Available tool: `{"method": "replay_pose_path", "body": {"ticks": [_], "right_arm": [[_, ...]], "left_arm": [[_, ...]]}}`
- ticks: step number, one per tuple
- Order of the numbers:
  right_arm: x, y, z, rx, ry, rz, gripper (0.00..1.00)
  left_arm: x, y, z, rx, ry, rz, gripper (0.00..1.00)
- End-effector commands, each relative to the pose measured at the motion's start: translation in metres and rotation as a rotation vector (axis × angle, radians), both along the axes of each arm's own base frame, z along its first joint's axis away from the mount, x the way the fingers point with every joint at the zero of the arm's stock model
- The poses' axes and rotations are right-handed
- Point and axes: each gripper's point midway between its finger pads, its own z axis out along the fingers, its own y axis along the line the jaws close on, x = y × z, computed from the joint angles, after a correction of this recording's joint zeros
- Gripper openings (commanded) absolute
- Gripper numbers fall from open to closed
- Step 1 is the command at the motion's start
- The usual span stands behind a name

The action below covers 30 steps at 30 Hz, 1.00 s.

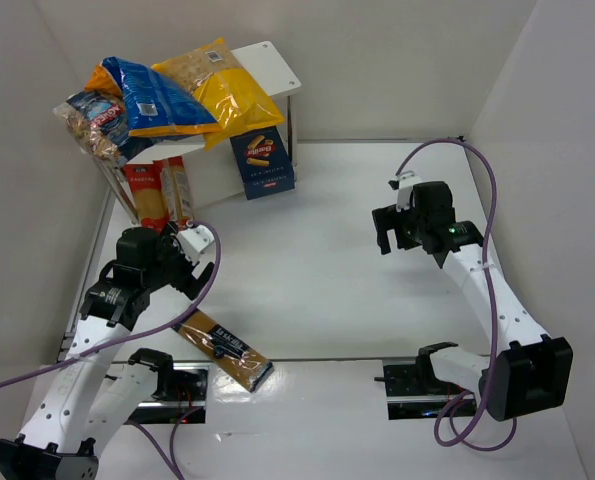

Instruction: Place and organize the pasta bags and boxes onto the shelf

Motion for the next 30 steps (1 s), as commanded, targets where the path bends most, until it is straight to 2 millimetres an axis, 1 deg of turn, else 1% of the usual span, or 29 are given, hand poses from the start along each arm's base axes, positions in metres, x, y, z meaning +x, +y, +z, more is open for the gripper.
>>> {"method": "replay_pose_path", "body": {"ticks": [1, 3, 6, 8, 10, 11, 13, 14, 15, 16, 17, 18, 19, 20, 21, 22, 23, 24, 25, 26, 27, 28, 29, 30], "right_arm": [[0.006, 0.005, 0.017, 0.025, -0.07, 0.02, 1.0], [0.009, 0.002, 0.018, 0.022, -0.079, -0.001, 1.0], [0.006, 0.007, 0.017, 0.023, -0.07, 0.051, 1.0], [0.004, 0.01, 0.02, 0.02, -0.086, 0.085, 1.0], [0.004, 0.009, 0.034, 0.02, -0.14, 0.092, 1.0], [0.001, 0.011, 0.034, 0.011, -0.146, 0.11, 1.0], [0.0, 0.015, 0.043, 0.03, -0.179, 0.127, 1.0], [-0.001, 0.018, 0.043, 0.036, -0.179, 0.148, 1.0], [-0.001, 0.018, 0.038, 0.034, -0.157, 0.148, 1.0], [-0.001, 0.023, 0.035, 0.041, -0.145, 0.167, 1.0], [-0.001, 0.023, 0.034, 0.04, -0.134, 0.167, 1.0], [-0.001, 0.028, 0.029, 0.044, -0.115, 0.184, 1.0], [0.001, 0.033, 0.031, 0.045, -0.118, 0.208, 1.0], [0.0, 0.038, 0.028, 0.044, -0.108, 0.223, 1.0], [-0.004, 0.053, 0.032, 0.05, -0.118, 0.282, 1.0], [-0.004, 0.067, 0.028, 0.055, -0.098, 0.334, 1.0], [-0.012, 0.081, 0.022, 0.048, -0.066, 0.409, 1.0], [-0.025, 0.112, 0.023, 0.059, -0.049, 0.526, 1.0], [-0.03, 0.127, 0.007, 0.047, 0.013, 0.573, 1.0], [-0.037, 0.142, 0.001, 0.043, 0.042, 0.633, 1.0], [-0.043, 0.152, -0.01, 0.029, 0.073, 0.676, 1.0], [-0.057, 0.173, -0.017, 0.028, 0.101, 0.752, 1.0], [-0.066, 0.184, -0.037, 0.016, 0.167, 0.803, 1.0], [-0.073, 0.192, -0.046, -0.002, 0.197, 0.843, 1.0]], "left_arm": [[0.005, -0.001, 0.008, -0.007, -0.043, -0.006, 1.0], [0.005, -0.001, 0.008, -0.007, -0.043, -0.006, 1.0], [0.005, -0.001, 0.008, -0.007, -0.043, -0.006, 1.0], [0.005, -0.001, 0.008, -0.007, -0.043, -0.006, 1.0], [0.005, -0.001, 0.008, -0.007, -0.043, -0.006, 1.0], [0.005, -0.001, 0.008, -0.007, -0.043, -0.006, 1.0], [0.007, 0.003, 0.011, 0.001, -0.065, 0.012, 1.0], [0.006, 0.002, 0.011, -0.008, -0.06, 0.019, 1.0], [0.007, 0.004, 0.016, -0.006, -0.083, 0.029, 1.0], [0.006, 0.004, 0.019, -0.009, -0.097, 0.029, 1.0], [0.007, 0.006, 0.019, -0.009, -0.094, 0.044, 1.0], [0.006, 0.006, 0.027, -0.027, -0.111, 0.053, 1.0], [0.009, 0.007, 0.033, -0.034, -0.125, 0.073, 1.0], [0.011, 0.01, 0.038, -0.04, -0.139, 0.101, 1.0], [0.013, 0.012, 0.047, -0.056, -0.156, 0.123, 1.0], [0.017, 0.016, 0.05, -0.082, -0.161, 0.17, 1.0], [0.02, 0.025, 0.052, -0.078, -0.172, 0.224, 1.0], [0.023, 0.031, 0.054, -0.081, -0.182, 0.267, 1.0], [0.027, 0.037, 0.059, -0.095, -0.201, 0.313, 1.0], [0.028, 0.048, 0.059, -0.076, -0.208, 0.362, 1.0], [0.03, 0.049, 0.061, -0.084, -0.216, 0.379, 1.0], [0.03, 0.053, 0.061, -0.083, -0.217, 0.393, 1.0], [0.029, 0.058, 0.059, -0.085, -0.205, 0.418, 1.0], [0.028, 0.056, 0.057, -0.096, -0.192, 0.401, 1.0]]}}
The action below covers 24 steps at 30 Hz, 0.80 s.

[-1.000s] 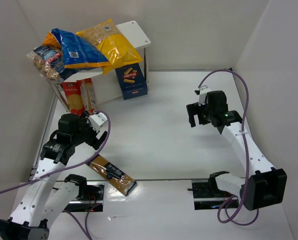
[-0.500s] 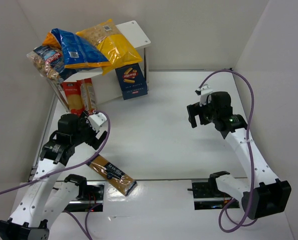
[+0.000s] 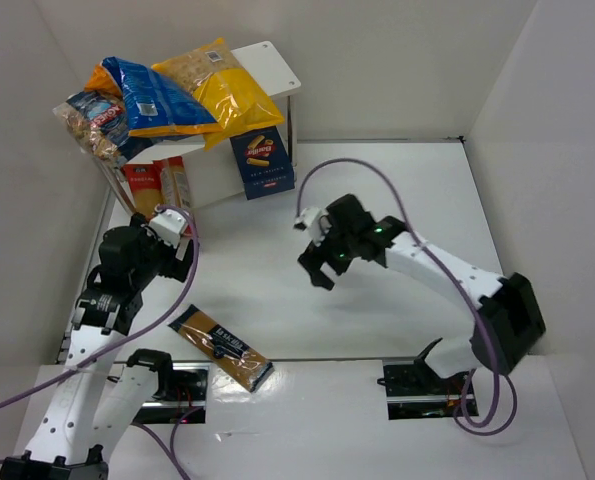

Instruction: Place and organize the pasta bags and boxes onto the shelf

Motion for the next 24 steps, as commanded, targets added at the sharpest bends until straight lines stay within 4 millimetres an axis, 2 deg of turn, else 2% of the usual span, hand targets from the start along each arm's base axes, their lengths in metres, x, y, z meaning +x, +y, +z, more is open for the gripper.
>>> {"method": "replay_pose_path", "body": {"ticks": [1, 2, 4, 5, 7, 8, 9, 11, 14, 18, 19, 21, 22, 24], "right_arm": [[-0.032, 0.043, -0.021, -0.029, 0.087, 0.207, 1.0], [-0.051, 0.061, -0.033, -0.06, 0.12, 0.282, 1.0], [-0.069, 0.08, -0.04, -0.074, 0.129, 0.357, 1.0], [-0.091, 0.095, -0.048, -0.096, 0.144, 0.43, 1.0], [-0.104, 0.119, -0.047, -0.08, 0.139, 0.474, 1.0], [-0.122, 0.13, -0.049, -0.086, 0.145, 0.521, 1.0], [-0.127, 0.142, -0.052, -0.082, 0.146, 0.54, 1.0], [-0.144, 0.166, -0.047, -0.047, 0.133, 0.578, 1.0], [-0.15, 0.189, -0.046, -0.015, 0.125, 0.557, 1.0], [-0.145, 0.219, -0.043, 0.044, 0.14, 0.476, 1.0], [-0.146, 0.221, -0.055, 0.028, 0.177, 0.445, 1.0], [-0.146, 0.232, -0.059, 0.039, 0.192, 0.414, 1.0], [-0.145, 0.231, -0.068, 0.022, 0.203, 0.391, 1.0], [-0.146, 0.242, -0.076, 0.018, 0.218, 0.356, 1.0]], "left_arm": [[0.005, 0.012, 0.021, -0.056, -0.053, 0.082, 1.0], [0.005, 0.013, 0.027, -0.077, -0.063, 0.083, 1.0], [0.002, 0.018, 0.027, -0.089, -0.059, 0.106, 1.0], [0.003, 0.025, 0.026, -0.098, -0.058, 0.138, 1.0], [0.003, 0.031, 0.026, -0.098, -0.06, 0.16, 1.0], [0.001, 0.036, 0.029, -0.107, -0.071, 0.185, 1.0], [0.001, 0.038, 0.029, -0.107, -0.072, 0.196, 1.0], [0.0, 0.043, 0.031, -0.116, -0.081, 0.221, 1.0], [-0.003, 0.059, 0.043, -0.125, -0.126, 0.3, 1.0], [-0.011, 0.085, 0.056, -0.146, -0.194, 0.452, 1.0], [-0.015, 0.093, 0.058, -0.149, -0.214, 0.491, 1.0], [-0.021, 0.102, 0.063, -0.145, -0.239, 0.549, 1.0], [-0.022, 0.109, 0.065, -0.151, -0.254, 0.587, 1.0], [-0.026, 0.118, 0.07, -0.146, -0.28, 0.642, 1.0]]}}
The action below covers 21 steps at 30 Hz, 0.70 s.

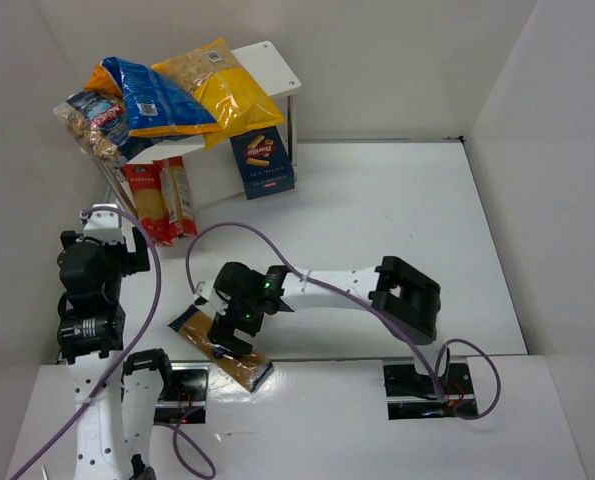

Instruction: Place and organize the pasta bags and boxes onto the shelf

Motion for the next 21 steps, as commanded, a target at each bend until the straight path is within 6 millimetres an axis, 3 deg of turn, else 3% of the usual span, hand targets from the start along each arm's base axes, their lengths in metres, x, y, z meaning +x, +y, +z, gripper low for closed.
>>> {"method": "replay_pose_path", "body": {"ticks": [1, 5, 8, 9, 15, 20, 21], "right_arm": [[-0.004, 0.034, -0.001, 0.046, 0.009, -0.081, 1.0], [-0.007, 0.05, -0.012, 0.039, -0.001, -0.093, 1.0], [-0.02, 0.059, -0.014, 0.032, 0.057, -0.073, 1.0], [-0.028, 0.058, -0.021, 0.008, 0.072, -0.057, 1.0], [-0.042, 0.063, -0.017, 0.015, 0.076, -0.035, 1.0], [-0.043, 0.048, -0.064, -0.087, 0.063, -0.059, 1.0], [-0.05, 0.044, -0.083, -0.128, 0.07, -0.049, 1.0]], "left_arm": [[-0.004, 0.022, 0.031, 0.001, -0.111, 0.138, 1.0], [-0.01, 0.028, 0.033, 0.002, -0.135, 0.182, 1.0], [-0.012, 0.03, 0.031, 0.002, -0.135, 0.191, 1.0], [-0.011, 0.03, 0.033, 0.004, -0.144, 0.191, 1.0], [-0.012, 0.027, 0.035, 0.012, -0.15, 0.169, 1.0], [-0.013, 0.027, 0.033, 0.012, -0.15, 0.169, 1.0], [-0.013, 0.027, 0.033, 0.012, -0.15, 0.169, 1.0]]}}
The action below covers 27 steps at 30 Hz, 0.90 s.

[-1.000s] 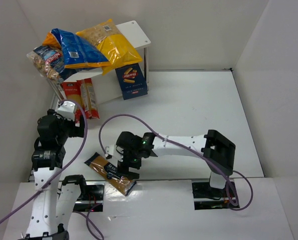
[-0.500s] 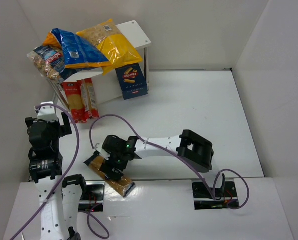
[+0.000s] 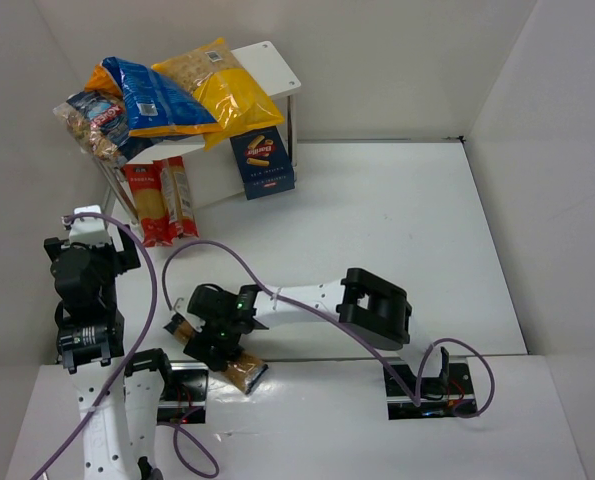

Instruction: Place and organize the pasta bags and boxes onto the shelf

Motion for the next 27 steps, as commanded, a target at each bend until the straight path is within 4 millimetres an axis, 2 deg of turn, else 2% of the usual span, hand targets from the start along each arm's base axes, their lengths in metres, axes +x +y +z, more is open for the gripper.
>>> {"method": "replay_pose_path", "body": {"ticks": [1, 3, 5, 7, 12, 13, 14, 17, 18, 19, 21, 22, 23, 25, 26, 27], "right_arm": [[-0.02, -0.012, -0.059, -0.131, 0.042, 0.011, 1.0], [-0.025, -0.018, -0.082, -0.195, 0.05, 0.029, 1.0], [-0.028, -0.025, -0.093, -0.237, 0.042, 0.041, 1.0], [-0.026, -0.028, -0.102, -0.257, 0.03, 0.043, 1.0], [-0.022, -0.032, -0.108, -0.29, 0.008, 0.031, 1.0], [-0.02, -0.04, -0.118, -0.33, 0.002, 0.026, 0.94], [-0.018, -0.042, -0.122, -0.342, -0.011, 0.021, 0.94], [-0.011, -0.048, -0.125, -0.383, -0.049, 0.016, 0.44], [-0.007, -0.05, -0.123, -0.398, -0.067, 0.009, 0.06], [-0.002, -0.054, -0.123, -0.412, -0.101, 0.015, 0.0], [0.003, -0.057, -0.112, -0.407, -0.136, 0.044, 0.0], [0.015, -0.067, -0.11, -0.42, -0.141, 0.027, 0.0], [0.022, -0.066, -0.093, -0.388, -0.145, 0.008, 0.0], [0.036, -0.069, -0.08, -0.359, -0.151, -0.019, 0.0], [0.052, -0.075, -0.068, -0.337, -0.155, -0.05, 0.0], [0.061, -0.077, -0.063, -0.324, -0.164, -0.054, 0.0]], "left_arm": [[0.001, 0.002, 0.012, 0.008, -0.054, 0.011, 1.0], [0.001, 0.002, 0.012, 0.008, -0.054, 0.011, 1.0], [-0.001, 0.001, 0.014, 0.01, -0.062, 0.011, 1.0], [-0.001, 0.001, 0.014, 0.01, -0.062, 0.011, 1.0], [-0.002, 0.001, 0.016, 0.013, -0.071, 0.011, 1.0], [-0.002, 0.001, 0.016, 0.013, -0.071, 0.011, 1.0], [-0.002, 0.001, 0.016, 0.013, -0.071, 0.011, 1.0], [-0.001, -0.002, 0.016, 0.019, -0.068, -0.009, 1.0], [-0.001, -0.002, 0.016, 0.019, -0.068, -0.009, 1.0], [-0.001, -0.002, 0.016, 0.019, -0.068, -0.009, 1.0], [-0.001, -0.002, 0.016, 0.019, -0.068, -0.009, 1.0], [-0.001, -0.002, 0.016, 0.019, -0.068, -0.009, 1.0], [-0.001, -0.002, 0.016, 0.019, -0.068, -0.009, 1.0], [-0.001, -0.002, 0.016, 0.019, -0.068, -0.009, 1.0], [-0.001, -0.002, 0.016, 0.019, -0.068, -0.009, 1.0], [-0.001, -0.002, 0.016, 0.019, -0.068, -0.009, 1.0]]}}
